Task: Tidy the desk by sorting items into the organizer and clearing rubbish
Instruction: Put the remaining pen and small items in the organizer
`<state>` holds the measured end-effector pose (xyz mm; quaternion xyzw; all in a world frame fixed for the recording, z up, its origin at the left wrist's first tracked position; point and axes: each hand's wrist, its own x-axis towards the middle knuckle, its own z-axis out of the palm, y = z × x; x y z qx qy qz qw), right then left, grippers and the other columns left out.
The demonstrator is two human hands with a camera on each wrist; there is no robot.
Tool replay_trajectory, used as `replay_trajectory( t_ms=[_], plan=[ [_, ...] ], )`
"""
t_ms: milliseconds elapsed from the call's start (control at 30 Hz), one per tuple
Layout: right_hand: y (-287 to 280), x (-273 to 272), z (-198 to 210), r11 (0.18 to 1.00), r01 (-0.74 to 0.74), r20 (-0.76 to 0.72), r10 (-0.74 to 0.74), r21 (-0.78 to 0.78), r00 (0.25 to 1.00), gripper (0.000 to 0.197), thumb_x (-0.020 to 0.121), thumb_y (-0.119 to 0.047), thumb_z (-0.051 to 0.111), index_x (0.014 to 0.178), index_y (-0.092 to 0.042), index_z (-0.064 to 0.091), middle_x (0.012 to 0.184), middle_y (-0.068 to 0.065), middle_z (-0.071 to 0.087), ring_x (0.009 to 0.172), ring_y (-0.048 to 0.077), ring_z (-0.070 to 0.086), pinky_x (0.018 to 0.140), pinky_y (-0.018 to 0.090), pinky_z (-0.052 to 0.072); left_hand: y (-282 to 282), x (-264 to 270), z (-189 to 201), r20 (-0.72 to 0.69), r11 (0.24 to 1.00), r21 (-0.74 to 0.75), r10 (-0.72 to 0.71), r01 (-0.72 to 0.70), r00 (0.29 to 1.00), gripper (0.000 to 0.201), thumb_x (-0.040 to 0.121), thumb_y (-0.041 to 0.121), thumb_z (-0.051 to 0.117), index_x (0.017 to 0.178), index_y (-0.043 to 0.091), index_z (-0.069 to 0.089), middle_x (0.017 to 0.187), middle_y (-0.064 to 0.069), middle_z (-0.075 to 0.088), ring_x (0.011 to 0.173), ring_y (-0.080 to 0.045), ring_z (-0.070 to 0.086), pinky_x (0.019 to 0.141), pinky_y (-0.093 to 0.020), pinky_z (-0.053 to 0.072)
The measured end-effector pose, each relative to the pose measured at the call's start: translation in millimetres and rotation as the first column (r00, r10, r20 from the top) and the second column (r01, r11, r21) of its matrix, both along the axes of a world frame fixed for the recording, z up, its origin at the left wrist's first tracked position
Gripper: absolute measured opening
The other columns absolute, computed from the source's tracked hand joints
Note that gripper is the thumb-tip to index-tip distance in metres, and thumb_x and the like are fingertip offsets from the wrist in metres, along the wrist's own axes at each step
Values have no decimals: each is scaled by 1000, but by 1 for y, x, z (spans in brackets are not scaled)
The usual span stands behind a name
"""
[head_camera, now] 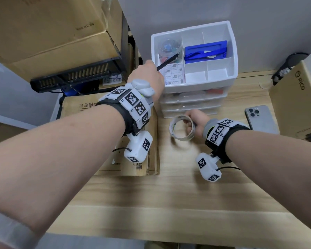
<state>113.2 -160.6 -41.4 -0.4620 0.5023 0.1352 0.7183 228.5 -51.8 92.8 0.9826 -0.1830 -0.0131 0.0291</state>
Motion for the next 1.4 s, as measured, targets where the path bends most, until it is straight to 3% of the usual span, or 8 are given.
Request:
replay_trajectory(
  t_ms=[167,333,600,700,967,1033,1233,1400],
  plan=[
    [3,9,-8,995,104,9,-104,11,995,12,81,-2,48,81,-9,58,64,5,50,28,8,38,33,15,31,-2,0,-1,14,1000,-8,12,-12,1000,24,100,28,41,112,10,51,86,-3,51,72,-25,50,53,-30,29],
    [11,10,-16,986,166,46,-166,9,985,15,75,4,51,66,-9,53,39,-1,43,27,11,41,35,18,34,-1,0,-2,22,1000,-16,6,-5,1000,24,99,28,41,111,11,52,86,-3,51,72,-25,51,52,-29,28],
    [12,5,-28,968,249,84,-250,31,965,17,73,5,51,65,-9,50,39,-1,43,31,13,43,37,20,38,-3,0,-5,41,1000,-22,23,-22,999,23,98,28,43,110,11,53,85,-2,51,70,-25,51,55,-31,32],
    [17,-5,-34,968,251,58,-252,19,966,12,74,4,57,82,-4,59,43,2,49,33,14,48,40,20,41,-5,1,-6,41,999,-11,34,-33,999,25,98,28,44,113,11,53,87,-3,52,72,-25,51,59,-33,36],
    [28,-43,-58,984,175,69,-177,39,982,90,63,0,67,147,-2,38,73,12,71,59,24,68,60,40,60,-11,6,-6,13,997,29,78,-78,997,24,97,26,46,111,10,56,89,-5,57,74,-25,53,63,-34,38],
    [31,-50,-53,984,163,86,-169,78,982,82,69,-1,70,145,-2,41,76,12,72,61,23,69,58,35,57,-13,7,-6,9,995,44,95,-95,995,24,97,24,47,111,9,58,86,-4,55,74,-24,53,65,-33,39],
    [36,-72,-33,1000,3,20,-3,-14,1000,13,79,6,63,92,5,63,90,20,67,77,31,67,77,42,57,-14,4,-2,-7,993,57,100,-99,995,22,98,22,49,110,9,61,95,-7,65,79,-25,59,67,-33,40],
    [20,-80,-13,991,-126,-68,122,-50,990,16,81,-5,60,96,-4,55,81,15,63,64,29,64,62,37,56,-5,-14,8,-38,993,-23,118,-119,992,35,100,32,44,122,6,48,110,-11,65,89,-27,62,71,-34,37]
  ],
)
